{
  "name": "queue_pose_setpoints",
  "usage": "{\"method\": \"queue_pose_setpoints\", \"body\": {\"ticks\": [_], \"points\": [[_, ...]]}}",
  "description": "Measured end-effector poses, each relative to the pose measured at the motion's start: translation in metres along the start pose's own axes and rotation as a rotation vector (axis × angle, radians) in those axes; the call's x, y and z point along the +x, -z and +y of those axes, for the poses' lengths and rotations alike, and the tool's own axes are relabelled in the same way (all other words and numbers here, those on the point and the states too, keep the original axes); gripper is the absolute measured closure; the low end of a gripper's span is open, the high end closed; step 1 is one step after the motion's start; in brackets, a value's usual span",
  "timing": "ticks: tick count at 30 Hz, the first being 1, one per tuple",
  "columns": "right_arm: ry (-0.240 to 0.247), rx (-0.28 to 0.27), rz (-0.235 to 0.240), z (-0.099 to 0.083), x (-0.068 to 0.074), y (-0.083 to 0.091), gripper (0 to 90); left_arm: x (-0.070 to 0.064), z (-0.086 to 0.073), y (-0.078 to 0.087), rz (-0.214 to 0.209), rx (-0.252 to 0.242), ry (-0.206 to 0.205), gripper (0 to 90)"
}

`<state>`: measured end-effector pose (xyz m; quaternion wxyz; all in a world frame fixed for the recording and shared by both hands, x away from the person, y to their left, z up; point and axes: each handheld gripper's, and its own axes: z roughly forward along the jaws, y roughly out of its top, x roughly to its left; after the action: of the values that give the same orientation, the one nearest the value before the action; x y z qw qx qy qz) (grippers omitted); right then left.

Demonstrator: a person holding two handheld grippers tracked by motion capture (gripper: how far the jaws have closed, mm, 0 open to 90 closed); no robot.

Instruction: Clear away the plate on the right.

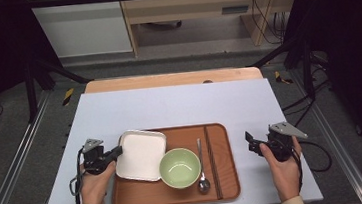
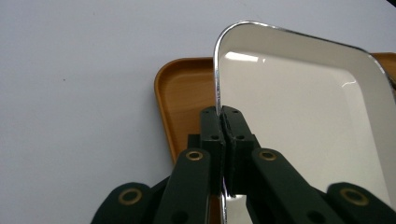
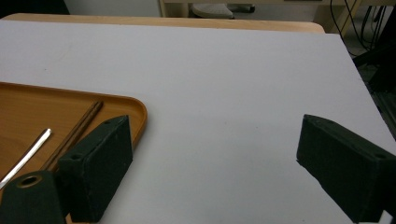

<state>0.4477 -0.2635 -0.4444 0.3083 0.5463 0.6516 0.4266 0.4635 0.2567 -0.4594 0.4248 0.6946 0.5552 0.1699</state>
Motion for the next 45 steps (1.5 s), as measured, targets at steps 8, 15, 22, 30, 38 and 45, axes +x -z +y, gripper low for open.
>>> {"method": "queue_pose_setpoints", "body": {"ticks": [8,15,22,30,38,45], "points": [[0.003,0.006,0.004,0.000,-0.001,-0.001,10.9,-0.002,-0.009,-0.006,0.003,0.023,-0.008,86.1],[0.002,0.019,-0.003,-0.001,-0.003,-0.001,10.9,-0.009,-0.013,-0.005,0.039,-0.026,-0.102,79.1],[0.002,0.014,0.000,0.000,-0.004,0.000,10.3,-0.019,-0.009,0.000,0.036,-0.135,-0.247,57.6],[0.019,0.006,0.005,0.000,-0.002,-0.001,9.4,-0.022,0.000,0.006,0.002,-0.217,-0.376,35.9],[0.008,-0.001,0.019,-0.001,-0.002,-0.003,8.1,-0.015,0.004,0.016,-0.067,-0.263,-0.409,19.5],[0.006,-0.011,0.021,-0.002,-0.003,-0.004,8.5,-0.003,0.010,0.027,-0.085,-0.301,-0.389,10.0]]}}
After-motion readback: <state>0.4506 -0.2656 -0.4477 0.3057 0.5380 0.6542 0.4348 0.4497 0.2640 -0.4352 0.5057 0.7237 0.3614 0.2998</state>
